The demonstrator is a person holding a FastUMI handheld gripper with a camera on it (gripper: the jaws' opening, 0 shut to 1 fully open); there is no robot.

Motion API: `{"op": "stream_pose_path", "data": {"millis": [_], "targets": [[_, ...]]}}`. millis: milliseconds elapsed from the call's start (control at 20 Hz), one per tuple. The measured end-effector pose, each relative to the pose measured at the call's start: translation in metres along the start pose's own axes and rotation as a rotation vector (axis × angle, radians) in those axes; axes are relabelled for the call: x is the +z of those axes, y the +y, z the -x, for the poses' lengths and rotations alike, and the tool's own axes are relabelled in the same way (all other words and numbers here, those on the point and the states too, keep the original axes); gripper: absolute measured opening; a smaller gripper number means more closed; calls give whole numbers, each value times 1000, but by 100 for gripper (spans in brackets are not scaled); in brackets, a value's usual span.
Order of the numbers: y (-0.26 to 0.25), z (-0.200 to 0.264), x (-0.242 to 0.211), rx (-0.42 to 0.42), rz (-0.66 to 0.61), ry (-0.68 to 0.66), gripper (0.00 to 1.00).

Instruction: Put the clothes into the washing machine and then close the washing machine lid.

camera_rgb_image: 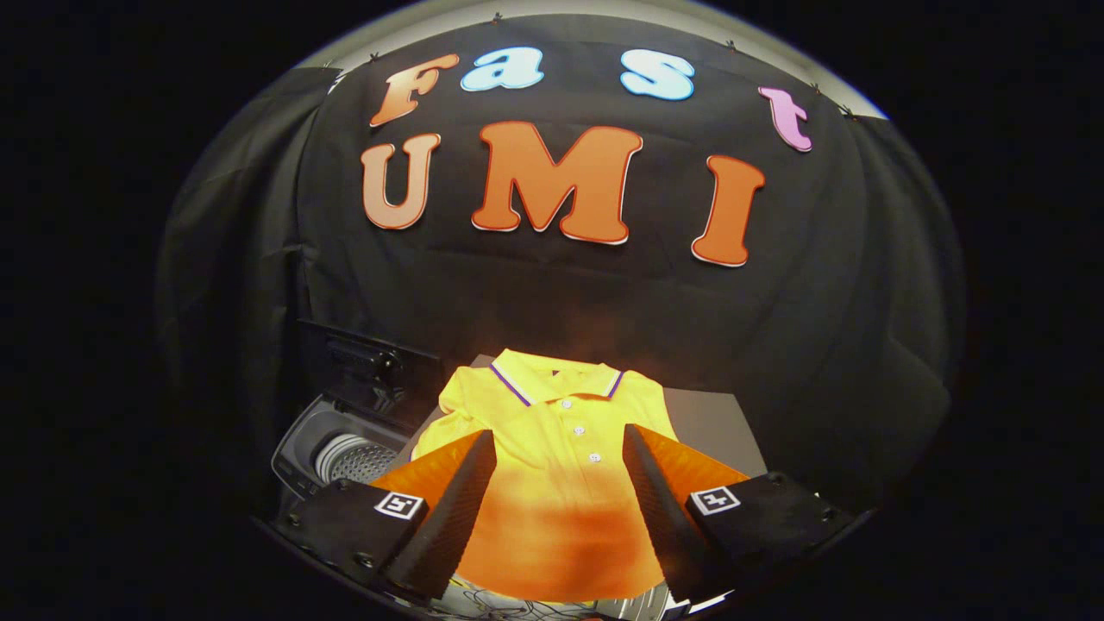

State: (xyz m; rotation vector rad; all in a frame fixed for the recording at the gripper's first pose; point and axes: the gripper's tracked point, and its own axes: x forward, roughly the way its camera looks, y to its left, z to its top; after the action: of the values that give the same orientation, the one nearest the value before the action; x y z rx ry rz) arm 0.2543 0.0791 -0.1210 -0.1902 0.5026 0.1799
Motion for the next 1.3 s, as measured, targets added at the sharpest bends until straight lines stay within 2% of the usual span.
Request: {"op": "stream_pose_path", "data": {"millis": [200, 400, 500, 750, 850, 900, 1050, 1100, 1150, 1200, 1250, 1300], "targets": [[-17, -32, -18, -25, -19, 89, 97], [-14, -56, -66, 20, -91, 208, 97], [-13, -65, -64, 37, -83, 155, 98], [-13, -61, -68, 55, -112, 182, 91], [-13, -61, -70, 52, -123, 182, 84], [-13, -61, -70, 48, -125, 183, 67], [-10, -58, -69, 36, -117, 182, 47], [-11, -61, -71, 20, -111, 178, 37], [-8, -56, -68, 21, -96, 154, 34], [-8, -57, -67, 7, -99, 119, 24], [-7, -56, -64, 8, -98, 89, 23], [-7, -52, -60, 11, -107, 71, 17]]}}
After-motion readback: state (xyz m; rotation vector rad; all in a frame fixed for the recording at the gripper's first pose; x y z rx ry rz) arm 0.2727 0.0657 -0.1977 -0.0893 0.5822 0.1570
